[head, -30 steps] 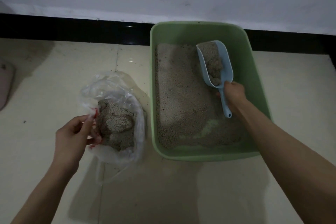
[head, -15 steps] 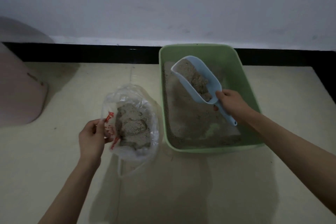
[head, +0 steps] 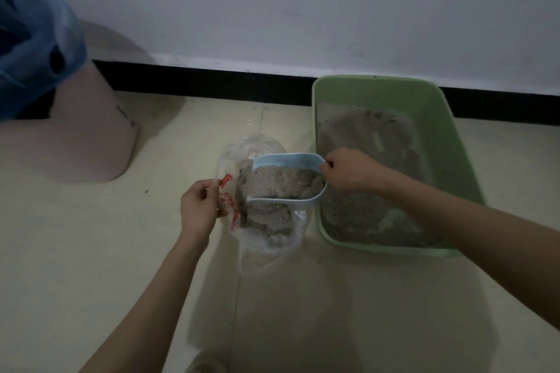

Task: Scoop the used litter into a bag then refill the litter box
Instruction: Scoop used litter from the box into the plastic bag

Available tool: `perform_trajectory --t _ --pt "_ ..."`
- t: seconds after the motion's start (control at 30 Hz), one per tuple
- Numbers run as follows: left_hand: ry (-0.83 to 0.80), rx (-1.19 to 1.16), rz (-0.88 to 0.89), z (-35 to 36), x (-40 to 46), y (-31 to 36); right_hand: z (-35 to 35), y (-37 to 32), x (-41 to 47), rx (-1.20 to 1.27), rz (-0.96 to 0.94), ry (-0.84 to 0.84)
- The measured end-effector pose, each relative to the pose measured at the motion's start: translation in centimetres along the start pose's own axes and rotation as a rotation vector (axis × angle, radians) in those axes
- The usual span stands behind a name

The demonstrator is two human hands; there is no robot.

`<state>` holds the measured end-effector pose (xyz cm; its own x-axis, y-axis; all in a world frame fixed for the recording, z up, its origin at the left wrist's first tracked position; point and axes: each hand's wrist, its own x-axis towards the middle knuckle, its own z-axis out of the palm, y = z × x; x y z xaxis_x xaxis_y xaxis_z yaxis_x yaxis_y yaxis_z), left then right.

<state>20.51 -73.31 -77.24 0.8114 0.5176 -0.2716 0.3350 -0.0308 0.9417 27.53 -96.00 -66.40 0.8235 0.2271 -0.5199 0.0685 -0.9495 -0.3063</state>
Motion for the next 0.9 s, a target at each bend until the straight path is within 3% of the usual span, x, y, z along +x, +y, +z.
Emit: perform_trajectory --t 0.13,0.53,0.77,0.9 --pt "-0.004 -0.003 -0.001 0.0 -0.1 -0.3 0.0 -2.8 0.2 -0.263 -0.029 0.064" --pt "-0.013 0.082 -0.019 0.0 0.5 -1.2 -1.8 -6.6 -0.4 -0.717 -0.183 0.249" --pt "-0.034 0.112 -0.032 0.0 0.5 -1.1 -1.0 -4.9 -0.9 -0.633 -0.239 0.286" --pt "-0.061 0.176 -0.031 0.0 0.5 -1.1 -1.9 -0.5 -0.8 -0.202 -0.099 0.338"
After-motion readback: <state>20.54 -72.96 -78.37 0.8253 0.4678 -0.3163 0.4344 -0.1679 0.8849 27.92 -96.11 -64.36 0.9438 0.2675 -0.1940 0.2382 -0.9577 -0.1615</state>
